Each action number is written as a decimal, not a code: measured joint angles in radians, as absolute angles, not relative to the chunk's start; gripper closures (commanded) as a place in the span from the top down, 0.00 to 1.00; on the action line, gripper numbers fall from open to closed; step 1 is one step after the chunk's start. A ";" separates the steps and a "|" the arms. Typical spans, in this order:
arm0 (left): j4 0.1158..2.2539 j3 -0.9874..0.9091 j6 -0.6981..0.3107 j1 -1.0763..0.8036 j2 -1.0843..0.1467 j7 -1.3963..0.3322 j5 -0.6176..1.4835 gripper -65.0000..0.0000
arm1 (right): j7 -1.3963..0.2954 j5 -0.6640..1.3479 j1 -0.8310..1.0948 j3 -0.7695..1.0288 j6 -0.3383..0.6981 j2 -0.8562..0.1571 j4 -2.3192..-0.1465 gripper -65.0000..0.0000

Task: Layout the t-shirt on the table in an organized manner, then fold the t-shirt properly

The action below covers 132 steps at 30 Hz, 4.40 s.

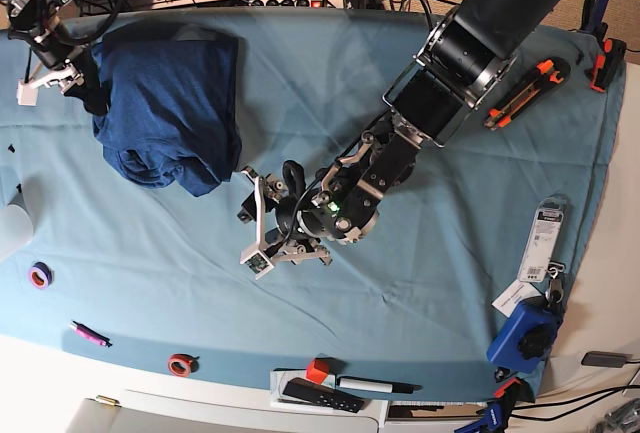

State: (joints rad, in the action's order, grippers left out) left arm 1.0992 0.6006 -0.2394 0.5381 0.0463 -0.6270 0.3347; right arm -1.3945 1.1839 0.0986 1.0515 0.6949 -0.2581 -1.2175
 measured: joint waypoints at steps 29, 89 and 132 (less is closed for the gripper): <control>1.099 0.601 -0.239 0.538 0.041 -0.627 0.334 0.49 | -1.402 1.111 0.068 0.881 0.673 -0.358 -1.166 0.00; 1.099 0.601 -0.263 0.538 0.041 -0.635 0.364 0.48 | -1.153 0.901 0.072 0.884 0.689 -0.753 -1.164 0.48; 1.949 -0.290 -0.686 -0.392 -0.167 -0.960 1.128 0.37 | -1.378 1.417 0.430 1.097 0.697 -0.353 -1.734 0.41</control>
State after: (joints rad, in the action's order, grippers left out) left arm 1.9491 -0.2901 -0.6865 -0.3923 -0.1669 -0.9600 1.1282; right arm -1.3785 1.4174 0.4297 1.0973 0.6968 -0.3531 -1.7336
